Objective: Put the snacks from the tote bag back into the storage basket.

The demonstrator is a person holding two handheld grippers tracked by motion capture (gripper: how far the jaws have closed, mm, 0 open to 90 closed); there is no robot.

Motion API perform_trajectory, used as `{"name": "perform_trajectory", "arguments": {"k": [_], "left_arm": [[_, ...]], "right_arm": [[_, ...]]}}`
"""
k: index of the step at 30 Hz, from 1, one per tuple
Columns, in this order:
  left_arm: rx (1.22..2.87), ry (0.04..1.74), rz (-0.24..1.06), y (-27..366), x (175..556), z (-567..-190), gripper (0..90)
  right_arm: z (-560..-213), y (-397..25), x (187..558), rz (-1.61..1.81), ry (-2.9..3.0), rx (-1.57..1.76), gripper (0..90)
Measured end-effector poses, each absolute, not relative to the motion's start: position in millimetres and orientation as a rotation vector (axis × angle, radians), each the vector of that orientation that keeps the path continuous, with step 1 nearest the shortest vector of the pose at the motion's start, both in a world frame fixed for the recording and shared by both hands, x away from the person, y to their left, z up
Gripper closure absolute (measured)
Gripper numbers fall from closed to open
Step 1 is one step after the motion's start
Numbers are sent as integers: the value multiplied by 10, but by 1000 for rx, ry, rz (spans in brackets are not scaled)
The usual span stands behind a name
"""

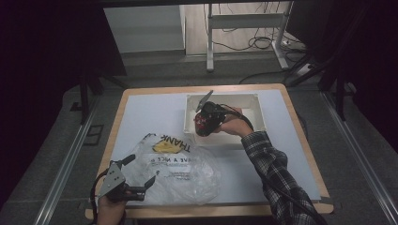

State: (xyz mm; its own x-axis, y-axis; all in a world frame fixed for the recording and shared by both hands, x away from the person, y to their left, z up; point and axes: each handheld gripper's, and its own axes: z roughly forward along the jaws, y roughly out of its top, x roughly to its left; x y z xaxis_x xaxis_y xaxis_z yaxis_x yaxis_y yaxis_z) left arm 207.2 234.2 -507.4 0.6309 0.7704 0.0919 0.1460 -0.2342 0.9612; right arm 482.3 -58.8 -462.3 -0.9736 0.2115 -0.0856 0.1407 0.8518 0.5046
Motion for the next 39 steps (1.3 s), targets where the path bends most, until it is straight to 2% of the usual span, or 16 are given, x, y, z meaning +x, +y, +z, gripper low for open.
{"name": "perform_trajectory", "arguments": {"k": [39], "left_arm": [[1743, 746, 701, 2342, 2072, -5074, 5]], "right_arm": [[-4850, -303, 5018, 742, 2925, 236, 257]]}}
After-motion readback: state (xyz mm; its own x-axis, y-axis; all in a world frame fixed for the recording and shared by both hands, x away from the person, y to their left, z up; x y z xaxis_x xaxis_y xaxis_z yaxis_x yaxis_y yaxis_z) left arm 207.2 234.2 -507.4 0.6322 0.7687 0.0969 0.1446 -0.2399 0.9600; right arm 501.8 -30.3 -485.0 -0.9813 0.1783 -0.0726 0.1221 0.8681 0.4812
